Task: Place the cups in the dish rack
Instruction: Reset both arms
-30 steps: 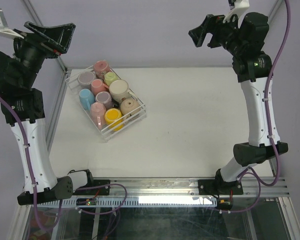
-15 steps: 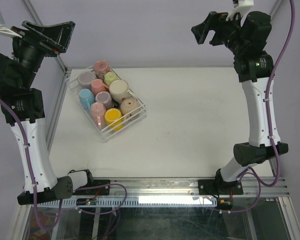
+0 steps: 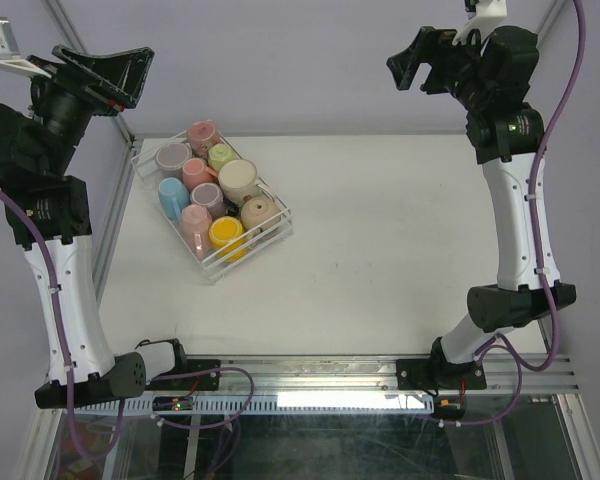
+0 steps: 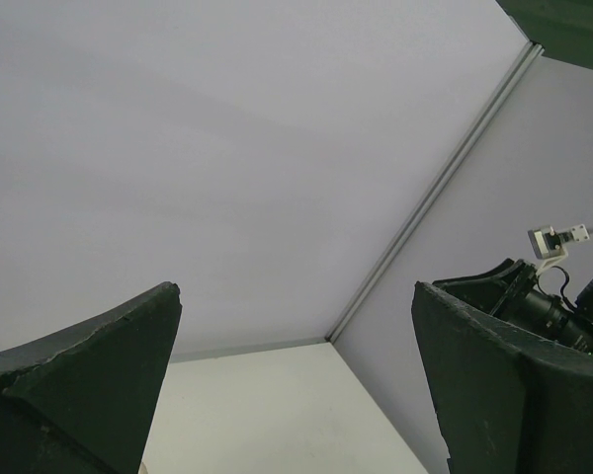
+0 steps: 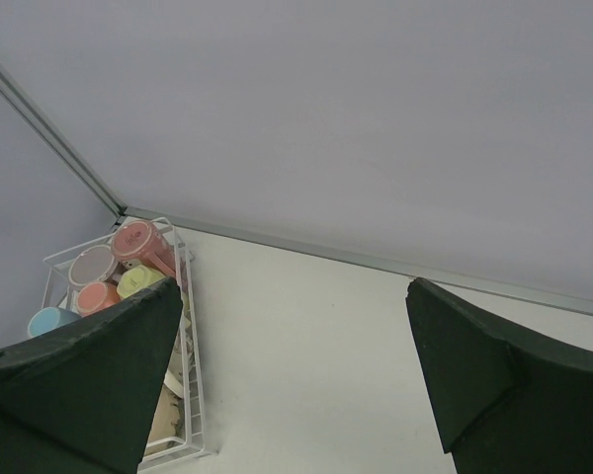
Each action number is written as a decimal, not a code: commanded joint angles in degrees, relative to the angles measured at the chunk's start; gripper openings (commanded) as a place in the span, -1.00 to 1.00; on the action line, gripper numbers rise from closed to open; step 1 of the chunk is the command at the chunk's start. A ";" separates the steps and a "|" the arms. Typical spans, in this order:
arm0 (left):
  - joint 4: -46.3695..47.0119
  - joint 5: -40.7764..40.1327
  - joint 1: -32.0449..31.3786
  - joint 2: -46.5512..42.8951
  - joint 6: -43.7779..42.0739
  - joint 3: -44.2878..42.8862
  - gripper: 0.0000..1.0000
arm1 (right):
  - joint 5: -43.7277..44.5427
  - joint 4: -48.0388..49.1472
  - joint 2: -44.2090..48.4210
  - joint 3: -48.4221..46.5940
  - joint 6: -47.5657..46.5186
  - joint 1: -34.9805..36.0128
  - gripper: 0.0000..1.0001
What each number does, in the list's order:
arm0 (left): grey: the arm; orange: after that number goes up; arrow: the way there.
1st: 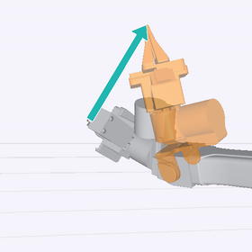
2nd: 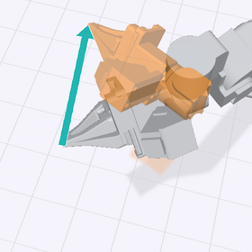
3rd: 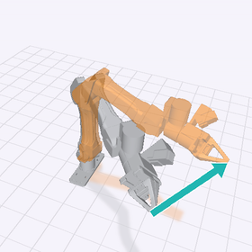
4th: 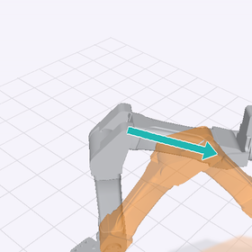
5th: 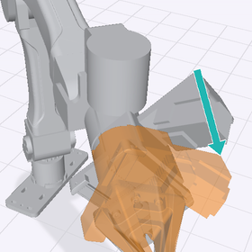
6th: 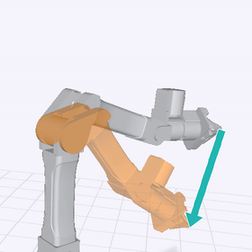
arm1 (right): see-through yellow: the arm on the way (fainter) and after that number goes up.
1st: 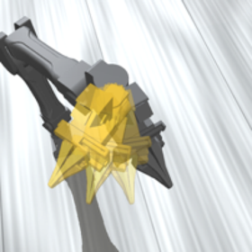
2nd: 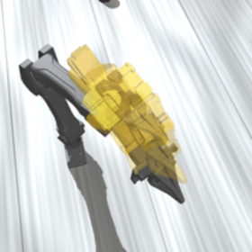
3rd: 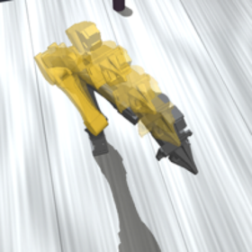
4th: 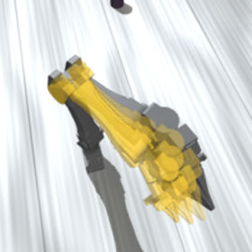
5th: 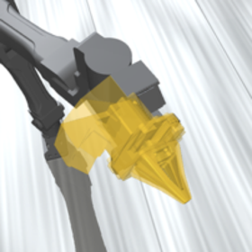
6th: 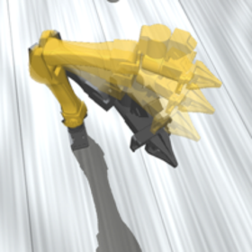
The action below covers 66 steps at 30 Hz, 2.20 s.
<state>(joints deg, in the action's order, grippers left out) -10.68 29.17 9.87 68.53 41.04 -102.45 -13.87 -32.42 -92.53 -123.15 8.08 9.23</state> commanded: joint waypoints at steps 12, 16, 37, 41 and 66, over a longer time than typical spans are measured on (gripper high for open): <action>1.20 1.42 0.56 -0.14 -1.05 0.81 0.98 | -0.02 3.33 1.80 0.82 0.65 -1.49 0.98; 1.21 1.33 0.51 -0.39 -0.96 1.67 0.98 | -0.11 3.51 2.30 2.04 0.63 -1.99 0.98; 0.66 1.77 0.60 -1.13 -1.05 3.48 0.98 | -1.37 4.39 4.07 4.32 1.48 -3.54 0.99; 0.61 1.77 0.61 -1.20 -1.05 3.57 0.98 | -1.53 4.48 4.19 4.46 1.78 -3.76 0.99; 0.37 1.94 0.60 -0.60 -0.53 3.14 0.98 | -2.53 5.53 5.00 6.05 2.87 -5.01 0.99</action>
<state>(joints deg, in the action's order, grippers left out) -11.53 29.93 9.87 68.58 40.86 -98.59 -15.55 -30.50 -90.28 -117.27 10.09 4.80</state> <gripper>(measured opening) 0.990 0.991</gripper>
